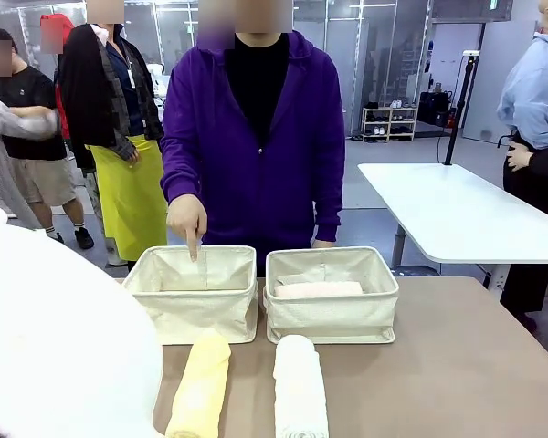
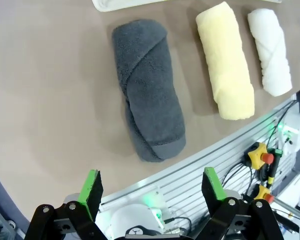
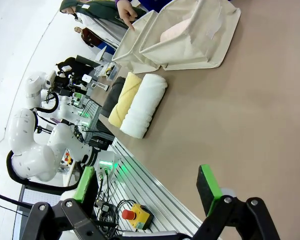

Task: Divide the towels into two baskets.
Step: Pick up one hotel-folded towel from the bottom of the table and place it in the Fabric basket indicated by the person.

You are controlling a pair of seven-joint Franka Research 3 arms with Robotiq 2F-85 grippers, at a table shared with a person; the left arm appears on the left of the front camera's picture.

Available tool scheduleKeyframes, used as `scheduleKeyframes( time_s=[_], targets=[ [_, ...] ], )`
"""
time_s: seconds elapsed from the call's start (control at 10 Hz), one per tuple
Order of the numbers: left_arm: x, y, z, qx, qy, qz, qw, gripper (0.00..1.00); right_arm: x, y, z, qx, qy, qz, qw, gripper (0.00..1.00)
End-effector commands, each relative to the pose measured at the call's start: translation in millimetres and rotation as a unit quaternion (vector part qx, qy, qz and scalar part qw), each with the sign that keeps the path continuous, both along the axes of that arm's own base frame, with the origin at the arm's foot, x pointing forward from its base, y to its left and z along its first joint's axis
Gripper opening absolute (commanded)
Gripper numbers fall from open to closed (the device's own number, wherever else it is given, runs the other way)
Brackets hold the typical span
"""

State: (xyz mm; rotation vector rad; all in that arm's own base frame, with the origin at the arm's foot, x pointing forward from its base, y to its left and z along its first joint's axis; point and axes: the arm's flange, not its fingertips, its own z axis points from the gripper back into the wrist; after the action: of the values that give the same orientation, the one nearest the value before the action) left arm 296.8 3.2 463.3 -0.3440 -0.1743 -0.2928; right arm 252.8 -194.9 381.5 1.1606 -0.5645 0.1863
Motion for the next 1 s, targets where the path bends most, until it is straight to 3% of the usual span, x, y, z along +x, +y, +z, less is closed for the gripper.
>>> scheduleKeyframes(
  time_s=[0.0,0.5,0.6,0.9],
  targets=[
    [-108,-19,-111,-0.007,-0.011,-0.007,1.0,1.0,-4,0,4,0.003,-0.002,0.002,1.0,1.0],
    [-110,-24,-119,-0.014,-0.005,0.002,1.0,1.0,-4,0,4,0.003,-0.002,0.002,1.0,1.0],
    [-1,3,-3,-0.004,0.003,0.0,1.0,1.0,-4,0,4,0.003,-0.002,0.002,1.0,1.0],
    [-1,3,-3,-0.004,0.003,0.0,1.0,1.0,-4,0,4,0.003,-0.002,0.002,1.0,1.0]
  ],
)
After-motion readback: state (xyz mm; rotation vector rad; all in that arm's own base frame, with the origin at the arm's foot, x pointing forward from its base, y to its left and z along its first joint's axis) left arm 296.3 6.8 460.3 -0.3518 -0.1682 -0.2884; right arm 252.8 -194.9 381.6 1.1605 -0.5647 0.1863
